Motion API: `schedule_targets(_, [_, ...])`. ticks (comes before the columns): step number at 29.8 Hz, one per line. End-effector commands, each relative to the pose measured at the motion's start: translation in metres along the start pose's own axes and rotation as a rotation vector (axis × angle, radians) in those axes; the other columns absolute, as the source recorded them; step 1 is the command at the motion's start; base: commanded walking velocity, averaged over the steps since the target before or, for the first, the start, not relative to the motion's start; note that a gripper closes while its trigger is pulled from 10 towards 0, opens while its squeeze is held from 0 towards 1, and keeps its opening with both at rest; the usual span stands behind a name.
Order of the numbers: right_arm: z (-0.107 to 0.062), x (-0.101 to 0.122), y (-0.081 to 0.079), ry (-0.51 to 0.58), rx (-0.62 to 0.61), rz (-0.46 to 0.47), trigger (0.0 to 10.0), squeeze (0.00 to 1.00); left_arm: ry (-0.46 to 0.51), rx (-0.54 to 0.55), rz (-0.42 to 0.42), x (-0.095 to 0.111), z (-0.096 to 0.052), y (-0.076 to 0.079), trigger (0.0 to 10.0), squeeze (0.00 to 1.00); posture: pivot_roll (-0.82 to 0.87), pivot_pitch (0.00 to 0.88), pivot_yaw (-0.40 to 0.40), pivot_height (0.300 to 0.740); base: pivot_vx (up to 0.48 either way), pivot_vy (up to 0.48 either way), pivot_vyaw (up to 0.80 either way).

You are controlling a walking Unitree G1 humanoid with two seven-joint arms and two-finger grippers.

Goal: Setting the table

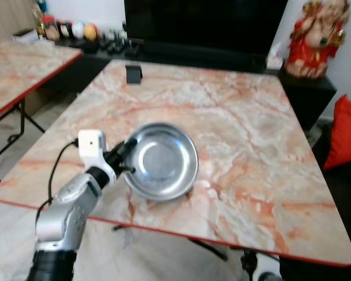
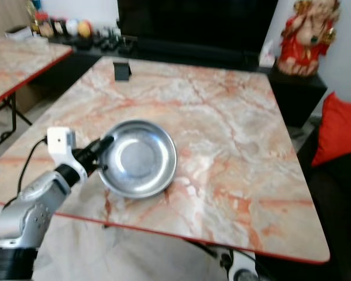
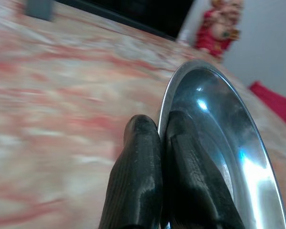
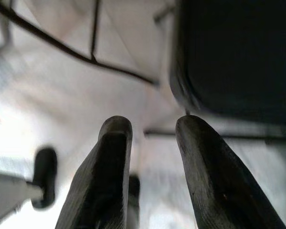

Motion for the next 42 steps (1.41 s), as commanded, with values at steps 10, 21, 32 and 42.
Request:
schedule_targets(10, [-0.001,-0.001,0.007,-0.011,-0.02,0.012,10.0,0.0,-0.05,0.015,-0.09,-0.001,-0.004,-0.006,10.0,0.0,0.13,0.0,-0.064,0.74,0.0,0.0,0.0])
schedule_targets(21, [-0.001,-0.002,0.007,-0.028,-0.016,0.001,10.0,0.0,-0.227,0.117,-0.138,-0.029,-0.01,-0.018,10.0,0.0,0.14,0.0,-0.066,0.74,0.0,0.0,0.0])
schedule_targets(32, [-0.001,-0.002,0.008,-0.029,-0.017,0.005,10.0,0.0,-0.395,0.184,-0.114,-0.056,-0.023,-0.025,10.0,0.0,0.14,0.0,-0.07,0.74,0.0,0.0,0.0])
schedule_targets(42, [-0.001,-0.003,0.008,-0.03,-0.017,0.002,10.0,0.0,-0.436,0.204,-0.078,-0.062,-0.024,-0.027,10.0,0.35,0.14,0.0,-0.07,0.74,0.0,0.0,0.0])
Point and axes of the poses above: a point about 5 cm out from each wrist's last joint towards the gripper, its own z axis pointing out of the wrist towards the gripper, its own x axis along the axis of the wrist's last joint, y = z × x, the point moved 2 cm from there along z, pointing out of the wrist towards the gripper, and after that the axes turned 15 degrees about z, right-handed, at the moved point
